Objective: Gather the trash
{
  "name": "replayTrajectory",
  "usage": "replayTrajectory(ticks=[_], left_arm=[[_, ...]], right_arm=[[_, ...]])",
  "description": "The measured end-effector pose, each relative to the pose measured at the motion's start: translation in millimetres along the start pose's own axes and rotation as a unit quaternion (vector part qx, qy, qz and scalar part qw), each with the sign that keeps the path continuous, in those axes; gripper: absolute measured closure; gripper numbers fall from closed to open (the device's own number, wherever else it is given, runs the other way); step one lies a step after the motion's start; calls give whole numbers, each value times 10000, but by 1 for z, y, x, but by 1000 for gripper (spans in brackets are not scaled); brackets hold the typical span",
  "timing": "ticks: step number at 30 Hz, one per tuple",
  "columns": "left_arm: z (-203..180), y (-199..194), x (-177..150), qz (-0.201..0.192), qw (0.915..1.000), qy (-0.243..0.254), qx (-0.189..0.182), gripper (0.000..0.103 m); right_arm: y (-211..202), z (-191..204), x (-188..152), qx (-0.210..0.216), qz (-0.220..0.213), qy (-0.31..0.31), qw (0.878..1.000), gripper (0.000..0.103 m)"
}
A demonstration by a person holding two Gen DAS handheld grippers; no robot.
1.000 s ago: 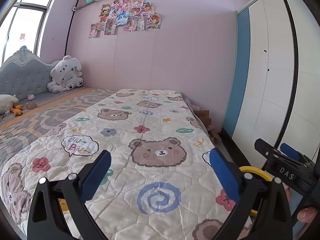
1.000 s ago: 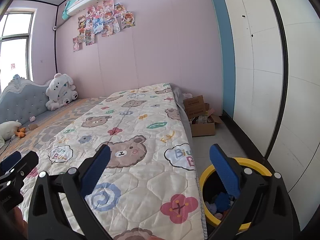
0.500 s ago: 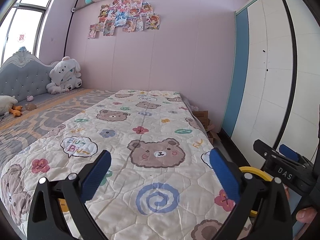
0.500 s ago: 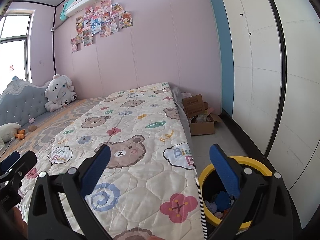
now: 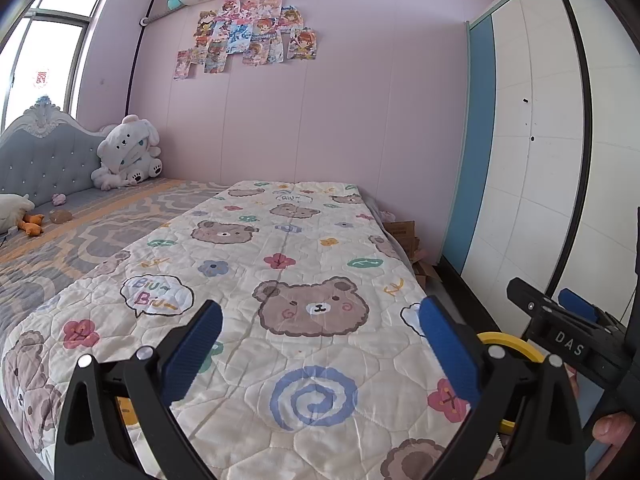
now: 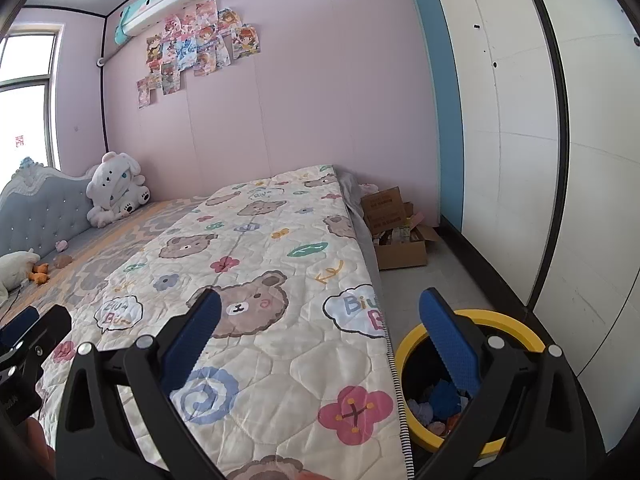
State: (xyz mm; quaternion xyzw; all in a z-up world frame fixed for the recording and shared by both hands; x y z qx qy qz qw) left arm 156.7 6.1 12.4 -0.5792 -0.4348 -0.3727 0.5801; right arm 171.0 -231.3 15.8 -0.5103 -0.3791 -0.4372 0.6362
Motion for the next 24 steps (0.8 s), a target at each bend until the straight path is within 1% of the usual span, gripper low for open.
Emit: replayTrajectory(ticks=[24], left_arm=[[-3,-1,2,4,10000,11,-20,8]], right_arm=[[4,-5,-3,-27,111,76,9999,8]])
Point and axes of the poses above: each gripper's, at about its wrist camera, not at the fingertips, and y roughly the way its jaws point, z to its left, x to its top, the point moved 5 cm from there along y, roughly the way its jaws point, and after that the axes turned 10 degrees about x, right-handed, at the moved point
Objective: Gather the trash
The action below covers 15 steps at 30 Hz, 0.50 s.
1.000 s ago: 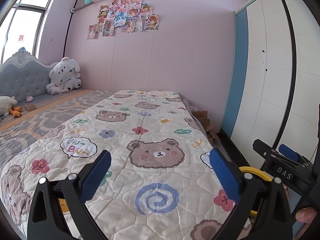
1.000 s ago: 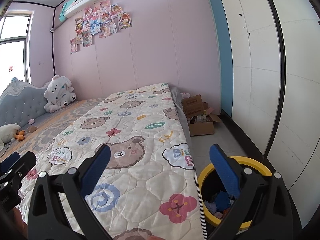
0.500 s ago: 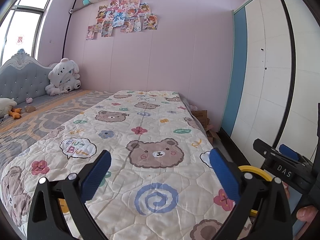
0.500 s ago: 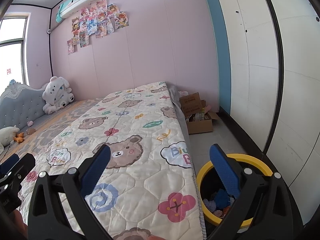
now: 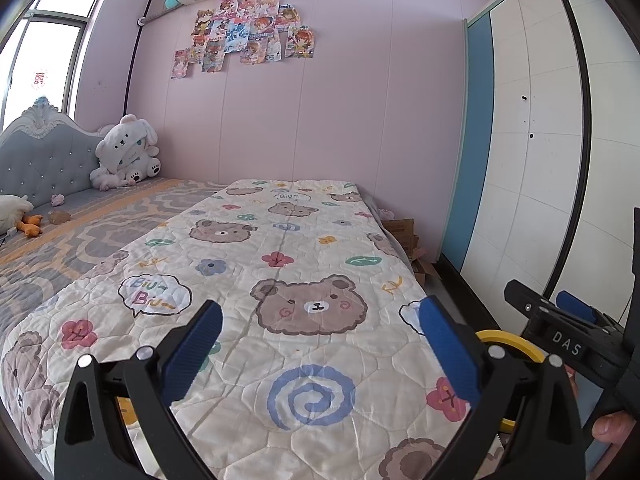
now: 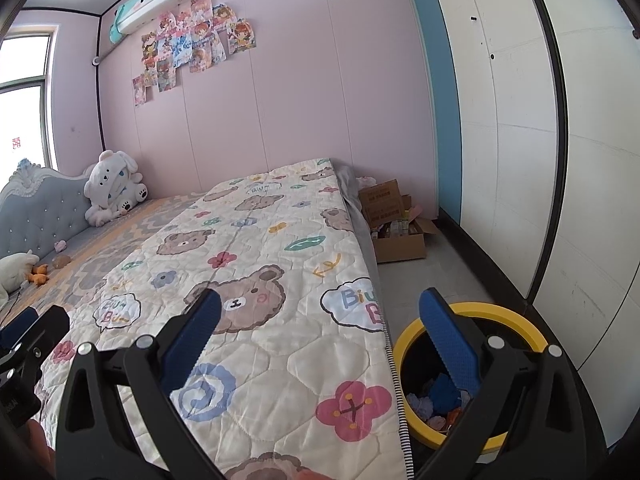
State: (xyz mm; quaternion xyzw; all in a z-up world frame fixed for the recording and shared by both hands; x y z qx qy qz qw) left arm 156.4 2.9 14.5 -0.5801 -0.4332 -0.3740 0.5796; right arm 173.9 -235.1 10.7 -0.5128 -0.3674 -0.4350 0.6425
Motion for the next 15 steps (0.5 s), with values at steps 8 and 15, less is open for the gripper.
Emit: replayTrajectory(ticks=[8,15], left_arm=[[2,2,-3,-17,10000,-34,5,8],[3,6,-7,85,10000,-41,-27,8]], right_arm=[[5,-2,-3,-7,65,40,10000,8],[8,-4,-5,-15,107,90,9999,8]])
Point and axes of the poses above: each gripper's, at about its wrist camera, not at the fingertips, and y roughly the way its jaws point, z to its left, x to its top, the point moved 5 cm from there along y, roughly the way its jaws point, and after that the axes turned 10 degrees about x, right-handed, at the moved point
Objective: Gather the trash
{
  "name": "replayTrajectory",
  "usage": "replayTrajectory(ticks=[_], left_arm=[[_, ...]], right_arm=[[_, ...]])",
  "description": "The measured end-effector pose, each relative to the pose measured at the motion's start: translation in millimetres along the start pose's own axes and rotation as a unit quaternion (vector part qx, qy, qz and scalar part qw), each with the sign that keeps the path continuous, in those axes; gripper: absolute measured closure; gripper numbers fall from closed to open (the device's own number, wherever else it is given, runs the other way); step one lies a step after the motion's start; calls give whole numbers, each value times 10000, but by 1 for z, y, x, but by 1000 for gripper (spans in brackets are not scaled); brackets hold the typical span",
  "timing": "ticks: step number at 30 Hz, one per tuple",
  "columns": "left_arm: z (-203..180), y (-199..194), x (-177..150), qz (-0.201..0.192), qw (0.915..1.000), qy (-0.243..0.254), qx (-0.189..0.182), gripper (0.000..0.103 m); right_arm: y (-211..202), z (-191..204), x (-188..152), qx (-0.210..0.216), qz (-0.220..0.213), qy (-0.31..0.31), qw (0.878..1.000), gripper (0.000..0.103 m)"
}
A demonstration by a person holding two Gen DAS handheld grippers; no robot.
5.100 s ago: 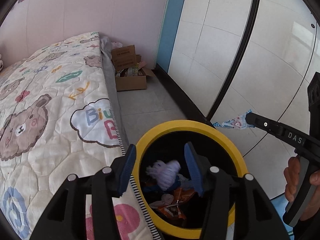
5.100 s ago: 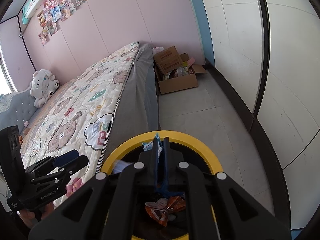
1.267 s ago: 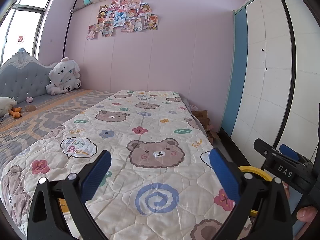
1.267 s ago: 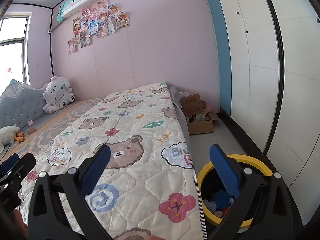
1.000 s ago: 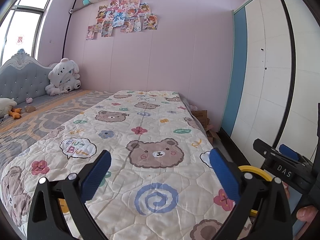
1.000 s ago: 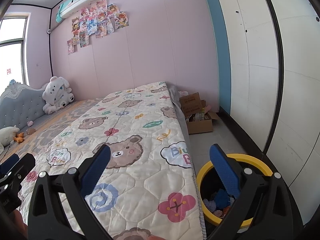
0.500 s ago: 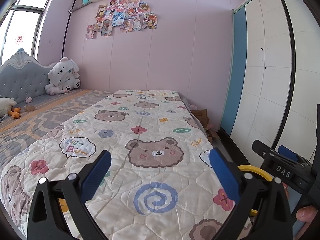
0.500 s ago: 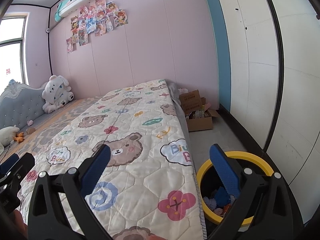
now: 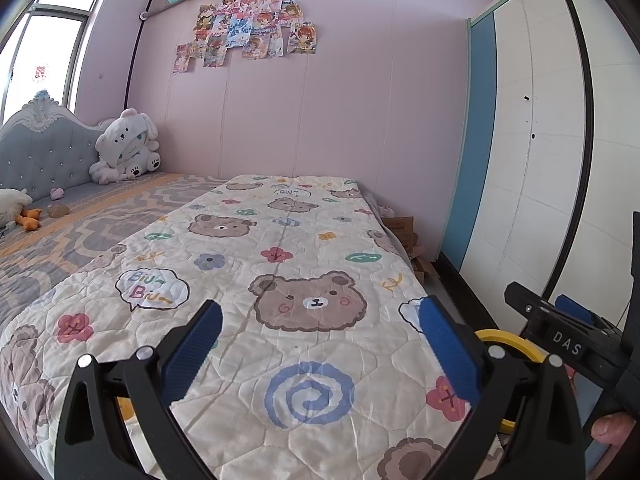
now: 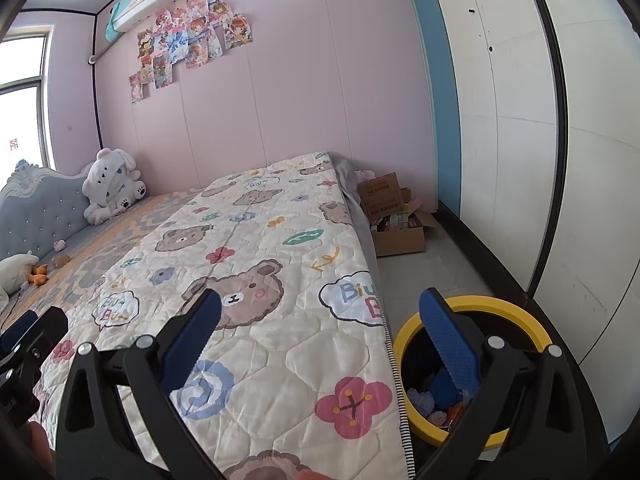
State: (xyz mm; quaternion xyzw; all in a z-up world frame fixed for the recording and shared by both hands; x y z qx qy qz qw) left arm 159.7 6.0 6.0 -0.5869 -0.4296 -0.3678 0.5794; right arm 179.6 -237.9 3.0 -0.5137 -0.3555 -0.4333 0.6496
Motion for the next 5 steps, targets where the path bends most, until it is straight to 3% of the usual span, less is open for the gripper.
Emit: replayTrajectory(ticks=[5], left_arm=[[0,3,-1,45,10000,-8,-12,8]], right_arm=[[0,0,0,-2,-1,2,10000,8]])
Point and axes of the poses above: each gripper's, at about its wrist camera, not at the fingertips, and y roughly the way its jaws point, z to its left, x to its top, the point moved 5 cm from there along y, roughly the way its jaws point, and after that the axes turned 10 degrees about x, right-handed, at the moved point
